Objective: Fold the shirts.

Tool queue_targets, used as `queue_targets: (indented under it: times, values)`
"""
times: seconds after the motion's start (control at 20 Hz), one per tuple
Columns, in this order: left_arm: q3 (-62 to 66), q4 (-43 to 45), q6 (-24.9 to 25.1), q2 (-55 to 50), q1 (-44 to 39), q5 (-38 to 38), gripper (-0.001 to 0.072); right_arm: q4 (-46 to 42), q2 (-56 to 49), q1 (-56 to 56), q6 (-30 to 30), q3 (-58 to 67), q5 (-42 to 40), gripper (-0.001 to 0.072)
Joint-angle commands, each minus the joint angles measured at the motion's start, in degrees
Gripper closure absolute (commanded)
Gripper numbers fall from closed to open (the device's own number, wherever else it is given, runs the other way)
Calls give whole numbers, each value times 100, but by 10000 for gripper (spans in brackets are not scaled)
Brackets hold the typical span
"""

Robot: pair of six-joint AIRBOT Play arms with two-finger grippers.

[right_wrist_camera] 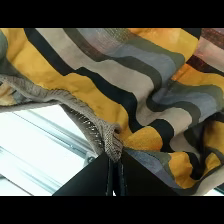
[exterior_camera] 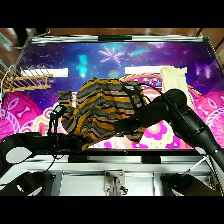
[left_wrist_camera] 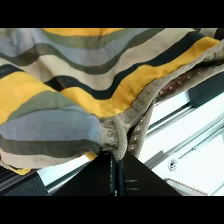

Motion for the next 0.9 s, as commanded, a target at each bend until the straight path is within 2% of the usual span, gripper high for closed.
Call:
queue_targets:
  times: [0.0, 0.1, 0.2, 0.5, 0.6, 0.65, 0.75, 0.8, 0.85]
  values:
    - [-50, 107, -7, -4, -22, 166, 649, 85, -122, 2, -125, -2, -295, 637]
    - [-52, 107, -7, -15, -24, 221, 649, -120, -122, 2, -26, -22, -824, 637]
    - [-57, 157, -4, -92, -24, 221, 648, -197, -122, 4, 33, -168, -984, 637]
    - [-57, 192, 0, -417, -24, 160, 645, -332, -116, 675, 37, -380, -492, 637]
    - [-55, 195, 269, -420, -22, -120, 643, -358, -116, 776, 105, -380, -308, 637]
    - [-55, 195, 472, -420, -22, -315, 586, -358, -116, 776, 125, -380, -214, 637]
    - [-22, 247, 599, -409, 24, -684, 138, -476, -116, 774, 122, -380, -81, 637]
    - [61, 391, 599, -407, 98, -892, 32, -518, -116, 769, 125, -380, -55, 637]
    - [256, 686, 599, -409, 219, -1202, 33, -542, -116, 769, 125, -380, -52, 637]
